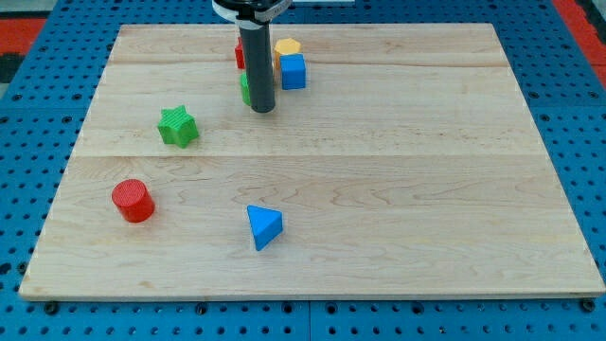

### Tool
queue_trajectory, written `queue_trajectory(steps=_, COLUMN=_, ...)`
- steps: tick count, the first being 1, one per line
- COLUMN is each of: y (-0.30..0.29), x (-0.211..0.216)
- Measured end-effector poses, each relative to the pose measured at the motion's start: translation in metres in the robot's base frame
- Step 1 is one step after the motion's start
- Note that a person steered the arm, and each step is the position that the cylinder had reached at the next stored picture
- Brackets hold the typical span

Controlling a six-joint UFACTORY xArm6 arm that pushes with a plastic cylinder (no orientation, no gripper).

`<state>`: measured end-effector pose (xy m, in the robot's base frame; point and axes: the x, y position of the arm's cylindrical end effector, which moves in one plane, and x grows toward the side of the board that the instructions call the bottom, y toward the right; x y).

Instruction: Push the green star into a group of blocks

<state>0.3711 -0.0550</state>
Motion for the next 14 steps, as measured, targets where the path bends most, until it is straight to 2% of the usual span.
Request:
queue_trajectory(steps=1, y=-0.018, x=0.001)
queue_trajectory(steps=2, y=-0.014, x=0.041)
queue_trajectory(steps=3, y=-0.061, x=0.051)
queue_trajectory(steps=4, y=-0.075, x=0.06)
queue_trajectory(steps=5, y=-0.114, x=0.041)
queue_trajectory(steps=6, y=-0.122, x=0.006)
queue_trajectory(steps=7, y=-0.142, x=0.033)
queue_trajectory(steps=8, y=-0.157, x=0.007)
queue_trajectory(steps=10, y=-0.058, x=-0.023)
queue_trajectory(steps=11, y=-0.094, x=0.007)
queue_trajectory(steps=12, y=-0.148, x=0.0)
queue_trajectory(steps=13, y=-0.113, x=-0.045)
queue_trajectory(steps=14, y=-0.069, x=-0.053)
